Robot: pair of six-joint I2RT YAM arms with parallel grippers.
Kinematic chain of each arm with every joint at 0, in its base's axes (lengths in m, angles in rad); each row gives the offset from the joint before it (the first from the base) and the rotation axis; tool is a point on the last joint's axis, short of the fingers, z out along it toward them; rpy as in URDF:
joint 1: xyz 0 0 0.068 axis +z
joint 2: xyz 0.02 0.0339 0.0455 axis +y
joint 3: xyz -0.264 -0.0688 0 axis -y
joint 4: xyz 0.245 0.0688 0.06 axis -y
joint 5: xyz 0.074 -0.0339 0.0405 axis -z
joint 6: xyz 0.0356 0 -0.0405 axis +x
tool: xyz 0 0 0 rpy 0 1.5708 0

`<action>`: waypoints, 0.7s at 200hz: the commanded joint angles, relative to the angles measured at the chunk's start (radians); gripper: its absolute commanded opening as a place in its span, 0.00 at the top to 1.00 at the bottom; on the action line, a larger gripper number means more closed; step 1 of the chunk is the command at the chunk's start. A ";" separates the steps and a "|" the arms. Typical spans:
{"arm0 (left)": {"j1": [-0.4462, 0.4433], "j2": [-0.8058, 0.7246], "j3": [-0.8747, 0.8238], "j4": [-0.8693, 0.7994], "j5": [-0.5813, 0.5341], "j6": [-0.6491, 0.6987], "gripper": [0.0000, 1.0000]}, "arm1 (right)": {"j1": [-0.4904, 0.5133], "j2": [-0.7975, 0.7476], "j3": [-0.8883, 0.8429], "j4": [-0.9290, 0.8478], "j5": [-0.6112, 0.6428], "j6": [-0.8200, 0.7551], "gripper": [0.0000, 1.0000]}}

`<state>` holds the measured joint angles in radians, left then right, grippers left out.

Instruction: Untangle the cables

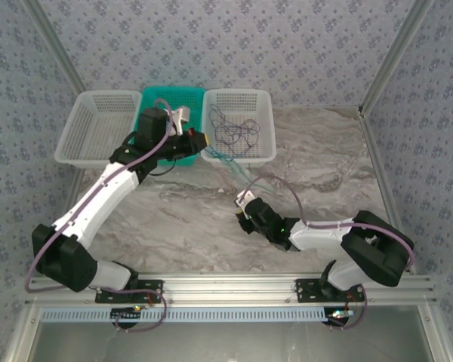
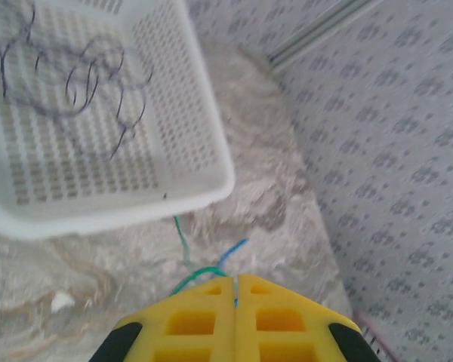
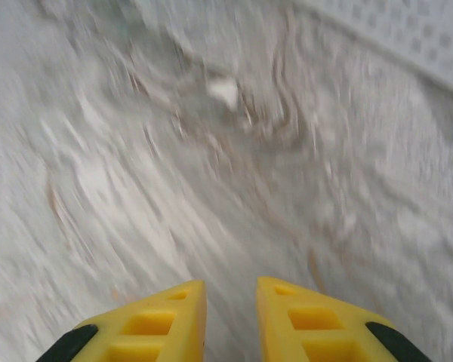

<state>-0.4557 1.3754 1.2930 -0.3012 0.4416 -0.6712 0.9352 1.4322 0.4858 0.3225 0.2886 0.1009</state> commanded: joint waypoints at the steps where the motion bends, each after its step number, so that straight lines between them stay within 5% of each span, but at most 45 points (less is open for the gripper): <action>1: -0.006 -0.023 -0.003 0.040 0.023 0.000 1.00 | 0.000 -0.071 0.022 -0.052 0.011 0.028 0.75; 66: -0.026 -0.039 -0.053 0.058 0.034 -0.007 1.00 | -0.056 -0.359 0.142 -0.021 -0.187 -0.094 0.36; 140: -0.088 -0.029 -0.011 0.036 0.036 0.018 1.00 | -0.188 -0.146 0.366 -0.010 -0.320 -0.136 0.29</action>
<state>-0.5289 1.3556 1.2297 -0.2726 0.4583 -0.6739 0.7773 1.1961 0.8001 0.3176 0.0422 0.0029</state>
